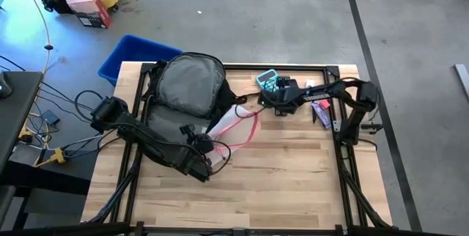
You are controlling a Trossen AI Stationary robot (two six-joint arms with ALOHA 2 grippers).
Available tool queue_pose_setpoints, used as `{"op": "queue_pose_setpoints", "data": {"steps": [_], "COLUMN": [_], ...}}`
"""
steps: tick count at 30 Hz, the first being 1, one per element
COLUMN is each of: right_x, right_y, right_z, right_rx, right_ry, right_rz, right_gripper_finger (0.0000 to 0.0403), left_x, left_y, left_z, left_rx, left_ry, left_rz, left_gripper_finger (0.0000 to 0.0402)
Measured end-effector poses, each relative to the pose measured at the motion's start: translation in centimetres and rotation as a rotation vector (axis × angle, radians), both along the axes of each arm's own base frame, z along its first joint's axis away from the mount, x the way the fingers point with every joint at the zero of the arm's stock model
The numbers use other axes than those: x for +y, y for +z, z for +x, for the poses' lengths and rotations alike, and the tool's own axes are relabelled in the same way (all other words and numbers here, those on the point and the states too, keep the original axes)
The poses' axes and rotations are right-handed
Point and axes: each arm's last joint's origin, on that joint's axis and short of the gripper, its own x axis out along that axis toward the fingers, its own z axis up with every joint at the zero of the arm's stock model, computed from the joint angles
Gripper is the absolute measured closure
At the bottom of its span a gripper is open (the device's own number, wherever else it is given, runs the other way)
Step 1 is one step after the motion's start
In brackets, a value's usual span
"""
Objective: Unpack backpack
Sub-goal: Put the blue calculator into the pink zip bag
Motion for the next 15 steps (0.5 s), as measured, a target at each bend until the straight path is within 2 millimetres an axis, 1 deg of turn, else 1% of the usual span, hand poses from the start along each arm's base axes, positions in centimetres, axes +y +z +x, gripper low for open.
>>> {"op": "queue_pose_setpoints", "data": {"steps": [2,5,9,12,15], "right_x": [-1.1,-2.5,-3.8,-4.3,-4.5], "right_y": [0.0,0.1,0.1,0.2,0.2], "right_z": [-0.2,-0.4,-0.5,-0.4,-0.4], "right_rx": [-0.014,-0.086,-0.17,-0.246,-0.293], "right_ry": [0.004,-0.018,-0.062,-0.095,-0.145], "right_rz": [0.03,0.076,0.092,0.113,0.1], "right_gripper_finger": [0.0086,0.0108,0.0145,0.0192,0.0258], "left_x": [0.1,0.4,0.8,0.9,1.0], "left_y": [0.0,0.0,0.0,0.0,0.0], "left_z": [0.1,0.3,0.8,1.0,1.1], "left_rx": [0.005,0.01,0.011,0.009,0.009], "left_ry": [-0.006,-0.014,-0.026,-0.033,-0.03], "left_rz": [0.008,0.012,0.012,0.012,0.011], "left_gripper_finger": [0.0401,0.0401,0.0401,0.0401,0.0401]}}
